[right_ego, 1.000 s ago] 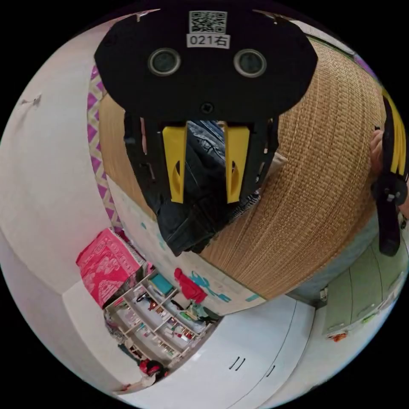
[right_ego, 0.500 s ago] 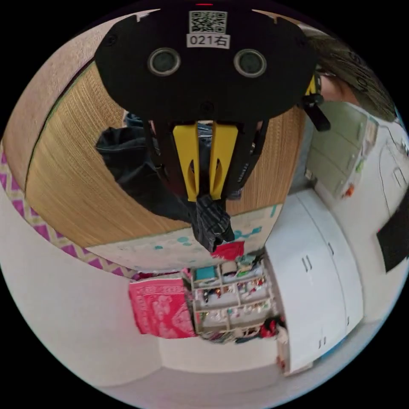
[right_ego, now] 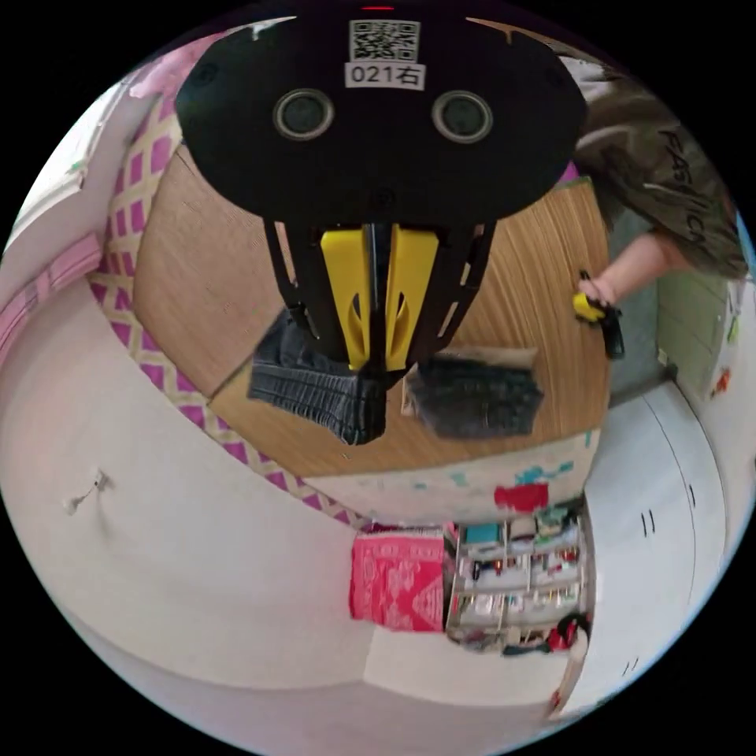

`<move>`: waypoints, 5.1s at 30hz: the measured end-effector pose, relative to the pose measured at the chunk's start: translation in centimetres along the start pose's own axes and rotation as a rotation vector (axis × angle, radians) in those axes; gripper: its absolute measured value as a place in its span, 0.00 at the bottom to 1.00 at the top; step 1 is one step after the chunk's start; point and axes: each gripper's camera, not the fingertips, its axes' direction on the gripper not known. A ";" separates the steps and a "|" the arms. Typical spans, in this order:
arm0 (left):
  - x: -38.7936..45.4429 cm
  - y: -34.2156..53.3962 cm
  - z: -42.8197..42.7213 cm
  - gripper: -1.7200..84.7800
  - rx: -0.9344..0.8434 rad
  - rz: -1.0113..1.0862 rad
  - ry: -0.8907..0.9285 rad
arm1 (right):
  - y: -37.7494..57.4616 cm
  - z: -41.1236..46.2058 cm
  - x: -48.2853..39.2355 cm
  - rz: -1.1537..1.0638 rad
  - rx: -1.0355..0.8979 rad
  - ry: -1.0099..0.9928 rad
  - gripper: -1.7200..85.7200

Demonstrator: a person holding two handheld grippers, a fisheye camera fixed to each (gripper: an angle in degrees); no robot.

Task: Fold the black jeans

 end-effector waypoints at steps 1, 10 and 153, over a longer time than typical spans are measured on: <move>-0.4 -0.5 0.2 0.01 0.004 -0.011 0.002 | 1.6 1.2 -1.2 -0.010 -0.036 0.014 0.03; -2.6 -4.0 2.8 0.01 -0.012 -0.096 -0.015 | 22.6 16.5 -11.1 0.217 -0.076 -0.280 0.04; 5.0 -20.1 19.5 0.01 -0.893 0.540 -0.358 | 73.8 -4.3 6.0 0.044 0.091 -0.008 0.01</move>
